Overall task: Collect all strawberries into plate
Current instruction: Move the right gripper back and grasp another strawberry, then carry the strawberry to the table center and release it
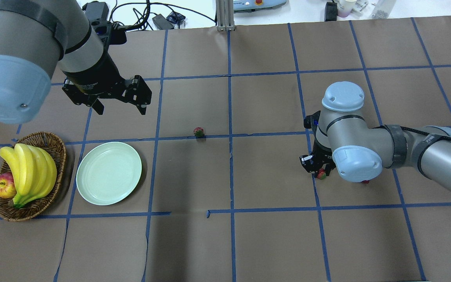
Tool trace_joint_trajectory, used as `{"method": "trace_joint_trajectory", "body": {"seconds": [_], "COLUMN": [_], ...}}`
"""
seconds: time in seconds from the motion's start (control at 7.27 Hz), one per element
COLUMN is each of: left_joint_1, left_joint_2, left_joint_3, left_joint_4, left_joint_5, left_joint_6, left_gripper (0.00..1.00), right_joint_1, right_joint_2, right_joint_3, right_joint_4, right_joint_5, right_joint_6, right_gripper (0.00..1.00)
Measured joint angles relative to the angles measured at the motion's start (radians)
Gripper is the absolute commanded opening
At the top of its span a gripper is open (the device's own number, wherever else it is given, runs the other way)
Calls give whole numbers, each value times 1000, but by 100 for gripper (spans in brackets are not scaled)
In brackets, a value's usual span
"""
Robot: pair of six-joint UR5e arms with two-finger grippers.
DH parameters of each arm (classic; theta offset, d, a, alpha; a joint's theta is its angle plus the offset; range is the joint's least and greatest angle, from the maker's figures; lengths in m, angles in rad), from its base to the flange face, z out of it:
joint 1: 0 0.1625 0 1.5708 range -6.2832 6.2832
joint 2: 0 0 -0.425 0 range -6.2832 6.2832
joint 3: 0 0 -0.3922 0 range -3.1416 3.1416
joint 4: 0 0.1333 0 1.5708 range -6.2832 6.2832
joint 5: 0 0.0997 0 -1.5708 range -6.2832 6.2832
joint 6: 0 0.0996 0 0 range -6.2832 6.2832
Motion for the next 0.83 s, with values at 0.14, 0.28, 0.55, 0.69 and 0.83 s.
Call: {"method": "trace_joint_trajectory", "body": {"seconds": [0.14,0.28,0.55,0.69,0.83], "left_joint_1": [0,0,0,0,0], "left_joint_2": [0,1,2,3,4], "left_joint_3": [1,2,2,2,2], "left_joint_4": [1,1,2,1,0], "left_joint_5": [0,1,2,2,2], "left_joint_6": [0,0,1,1,0], "left_gripper": [100,100,100,100,100], "right_joint_1": [22,71,215,297,374], "right_joint_2": [-1,4,48,90,133], "right_joint_3": [-38,-75,-130,-171,-214], "right_joint_4": [-3,-12,-86,-115,-127], "right_joint_5": [37,100,188,214,221], "right_joint_6": [13,52,225,321,405], "right_gripper": [10,10,10,11,15]}}
